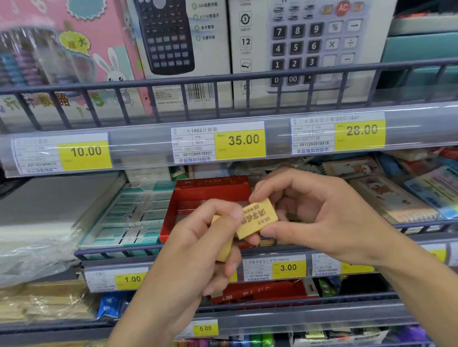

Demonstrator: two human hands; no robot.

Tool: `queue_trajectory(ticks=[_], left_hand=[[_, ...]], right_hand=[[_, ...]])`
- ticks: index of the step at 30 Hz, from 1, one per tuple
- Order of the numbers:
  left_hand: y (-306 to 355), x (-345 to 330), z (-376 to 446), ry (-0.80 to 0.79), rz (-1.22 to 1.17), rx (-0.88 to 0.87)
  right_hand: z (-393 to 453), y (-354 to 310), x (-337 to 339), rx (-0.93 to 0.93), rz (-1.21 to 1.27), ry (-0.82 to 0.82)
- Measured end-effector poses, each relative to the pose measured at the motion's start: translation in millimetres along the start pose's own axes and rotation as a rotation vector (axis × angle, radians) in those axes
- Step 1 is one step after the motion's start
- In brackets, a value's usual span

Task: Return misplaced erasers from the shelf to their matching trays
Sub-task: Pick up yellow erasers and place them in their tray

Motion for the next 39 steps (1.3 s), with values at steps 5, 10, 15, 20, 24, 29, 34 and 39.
queue_trajectory(ticks=[5,10,15,20,24,29,34,39], left_hand=[[-0.2,1.3,0.5,-0.005,0.041,-0.021],[-4.8,4.4,2.3,0.044,0.087,-0.014],[-5.4,0.7,3.1,0.027,0.12,-0.031],[-5.7,-1.0,4.5,-0.012,0.152,-0.022],[-6.6,-1.6,4.7,-0.043,0.17,-0.03],[-1.3,1.4,6.4,-0.001,0.074,-0.035],[3.0,17.0,4.7,0.094,-0.043,-0.086],[2.1,16.4,6.2,0.096,-0.041,-0.079]], right_hand=[[-2.1,8.4,1.7,-0.112,0.217,0.149],[-7.7,10.7,1.6,-0.166,0.166,0.247],[-10.6,-0.8,-7.6,-0.099,-0.168,0.108],[-8.6,-11.7,-6.5,-0.006,-0.415,0.066],[-9.7,-13.1,-9.0,0.034,-0.475,0.06],[-8.2,-15.1,13.9,-0.051,-0.613,0.169],[-6.5,6.1,49.6,-0.338,-0.73,0.031],[0.3,18.8,45.7,-0.421,-0.868,-0.268]])
Point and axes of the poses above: each hand's wrist, its own z-axis towards the middle knuckle, its own x-axis out of the back of the hand, y = z × x, the point moved 6 cm from there along z, towards the middle knuckle, and after that the axes turned 2 degrees about x, right-handed, at the moved point
